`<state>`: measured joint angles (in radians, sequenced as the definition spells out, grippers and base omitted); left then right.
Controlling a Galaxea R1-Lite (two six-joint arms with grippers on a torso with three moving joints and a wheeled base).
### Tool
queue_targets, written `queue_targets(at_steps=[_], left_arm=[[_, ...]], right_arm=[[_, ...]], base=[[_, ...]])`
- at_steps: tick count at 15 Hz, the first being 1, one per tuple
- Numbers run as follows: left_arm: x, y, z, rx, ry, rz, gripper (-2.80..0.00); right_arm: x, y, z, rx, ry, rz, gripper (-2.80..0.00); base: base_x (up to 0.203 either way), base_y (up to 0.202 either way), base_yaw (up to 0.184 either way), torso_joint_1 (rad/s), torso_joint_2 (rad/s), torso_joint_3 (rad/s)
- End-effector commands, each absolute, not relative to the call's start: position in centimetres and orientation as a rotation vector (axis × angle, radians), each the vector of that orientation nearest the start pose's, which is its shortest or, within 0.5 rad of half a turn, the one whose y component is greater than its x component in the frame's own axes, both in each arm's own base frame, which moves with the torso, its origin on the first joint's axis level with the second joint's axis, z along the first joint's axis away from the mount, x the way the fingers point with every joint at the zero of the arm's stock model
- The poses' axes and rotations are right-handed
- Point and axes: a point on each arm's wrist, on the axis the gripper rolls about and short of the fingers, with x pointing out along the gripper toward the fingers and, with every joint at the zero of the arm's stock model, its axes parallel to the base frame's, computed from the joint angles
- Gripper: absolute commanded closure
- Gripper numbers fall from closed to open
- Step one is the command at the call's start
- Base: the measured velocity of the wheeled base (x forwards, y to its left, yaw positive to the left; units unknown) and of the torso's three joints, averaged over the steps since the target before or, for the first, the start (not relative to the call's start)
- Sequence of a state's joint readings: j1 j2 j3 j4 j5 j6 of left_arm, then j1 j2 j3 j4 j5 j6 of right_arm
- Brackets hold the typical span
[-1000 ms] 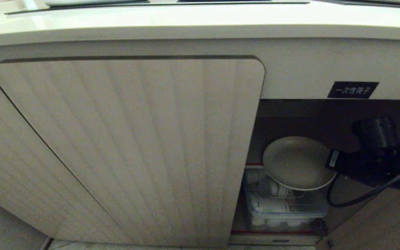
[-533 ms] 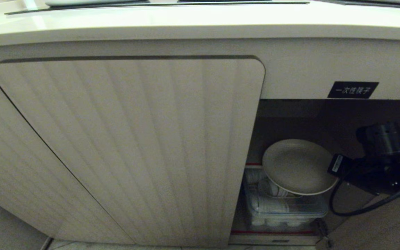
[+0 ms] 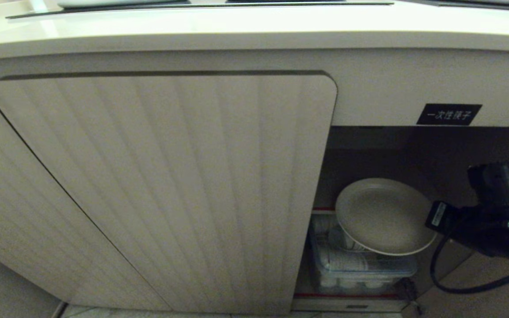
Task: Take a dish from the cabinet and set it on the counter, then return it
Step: Take the plate from the cabinet, then place it on the table
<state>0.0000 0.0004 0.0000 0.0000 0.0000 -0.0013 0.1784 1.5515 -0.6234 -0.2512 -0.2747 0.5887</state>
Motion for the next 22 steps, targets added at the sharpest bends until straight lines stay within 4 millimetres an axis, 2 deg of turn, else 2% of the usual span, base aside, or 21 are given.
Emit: queue_targets(at_steps=[1,7,15,22], left_arm=[[-2.3,0.0,7.5,-0.002,0.0,0.0,0.0],[-2.3,0.0,7.5,-0.002,0.0,0.0,0.0],[-2.3,0.0,7.5,-0.002,0.0,0.0,0.0],[-2.3,0.0,7.5,-0.002,0.0,0.0,0.0]], right_arm=[[22.7,3.5,14.5,0.421,0.595,-0.278,0.0],[20.3,3.3,14.4,0.441,0.613,-0.211,0.0],[17.0,2.8,12.7,0.445,0.681,-0.175,0.0],[15.5,2.8,12.1,0.458,0.715,-0.12,0.0]], base=[[0.0,0.0,0.0,0.0,0.0,0.0],[0.0,0.0,0.0,0.0,0.0,0.0],[0.0,0.0,0.0,0.0,0.0,0.0],[0.0,0.0,0.0,0.0,0.0,0.0]])
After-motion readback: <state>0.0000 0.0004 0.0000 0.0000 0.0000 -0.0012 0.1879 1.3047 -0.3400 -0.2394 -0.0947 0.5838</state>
